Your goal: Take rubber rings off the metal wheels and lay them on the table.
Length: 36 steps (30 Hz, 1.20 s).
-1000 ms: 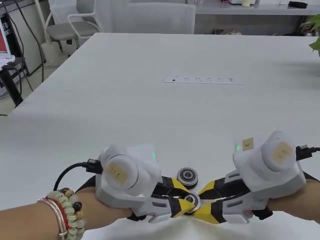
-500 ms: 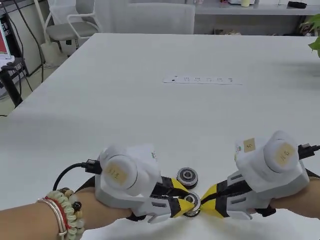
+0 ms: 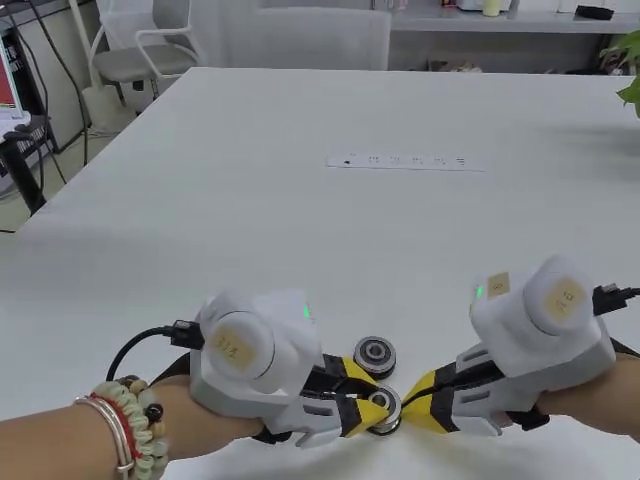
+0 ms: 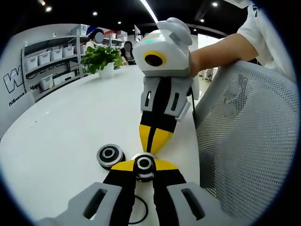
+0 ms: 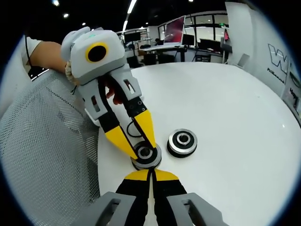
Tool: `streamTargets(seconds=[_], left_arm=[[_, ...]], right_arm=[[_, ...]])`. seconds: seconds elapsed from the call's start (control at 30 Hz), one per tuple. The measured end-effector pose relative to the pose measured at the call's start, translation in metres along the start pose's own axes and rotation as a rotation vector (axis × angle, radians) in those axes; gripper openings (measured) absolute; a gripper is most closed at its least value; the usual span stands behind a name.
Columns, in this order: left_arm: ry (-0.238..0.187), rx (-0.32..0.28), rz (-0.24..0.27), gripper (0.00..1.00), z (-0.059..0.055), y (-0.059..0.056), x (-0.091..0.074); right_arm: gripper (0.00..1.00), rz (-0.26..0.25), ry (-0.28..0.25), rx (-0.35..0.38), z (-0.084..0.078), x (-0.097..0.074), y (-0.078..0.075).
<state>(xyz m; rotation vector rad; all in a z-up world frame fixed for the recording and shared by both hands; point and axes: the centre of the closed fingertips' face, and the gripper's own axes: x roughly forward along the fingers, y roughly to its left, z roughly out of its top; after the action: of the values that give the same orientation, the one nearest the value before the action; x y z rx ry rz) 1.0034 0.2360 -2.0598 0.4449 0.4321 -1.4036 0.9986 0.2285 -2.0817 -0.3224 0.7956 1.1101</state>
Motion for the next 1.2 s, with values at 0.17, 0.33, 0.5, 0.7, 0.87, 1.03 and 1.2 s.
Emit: streamTargets(seconds=[0.17, 0.33, 0.5, 0.7, 0.87, 1.03, 1.2], left_arm=[[-0.001, 0.003, -0.001, 0.08, 0.0, 0.0, 0.0], [-0.002, 0.002, -0.003, 0.08, 0.0, 0.0, 0.0], [-0.001, 0.003, -0.004, 0.08, 0.0, -0.001, 0.0], [-0.004, 0.007, -0.01, 0.08, 0.0, -0.002, 0.001], [0.001, 0.013, -0.01, 0.08, 0.0, -0.002, 0.001], [-0.001, 0.013, -0.008, 0.08, 0.0, -0.002, 0.0], [-0.006, 0.007, -0.008, 0.08, 0.0, -0.002, 0.0]], right_arm=[[0.0, 0.005, -0.001, 0.067, 0.0, -0.002, -0.001], [0.0, 0.02, -0.018, 0.15, 0.0, -0.005, -0.002], [0.0, 0.033, -0.053, 0.213, 0.004, -0.011, -0.003], [0.0, 0.056, -0.048, 0.296, 0.003, -0.01, 0.0], [0.0, 0.061, -0.063, 0.339, 0.008, -0.013, 0.001], [0.0, 0.068, -0.068, 0.378, 0.01, -0.012, 0.002], [0.0, 0.072, -0.073, 0.389, 0.012, -0.012, 0.004]])
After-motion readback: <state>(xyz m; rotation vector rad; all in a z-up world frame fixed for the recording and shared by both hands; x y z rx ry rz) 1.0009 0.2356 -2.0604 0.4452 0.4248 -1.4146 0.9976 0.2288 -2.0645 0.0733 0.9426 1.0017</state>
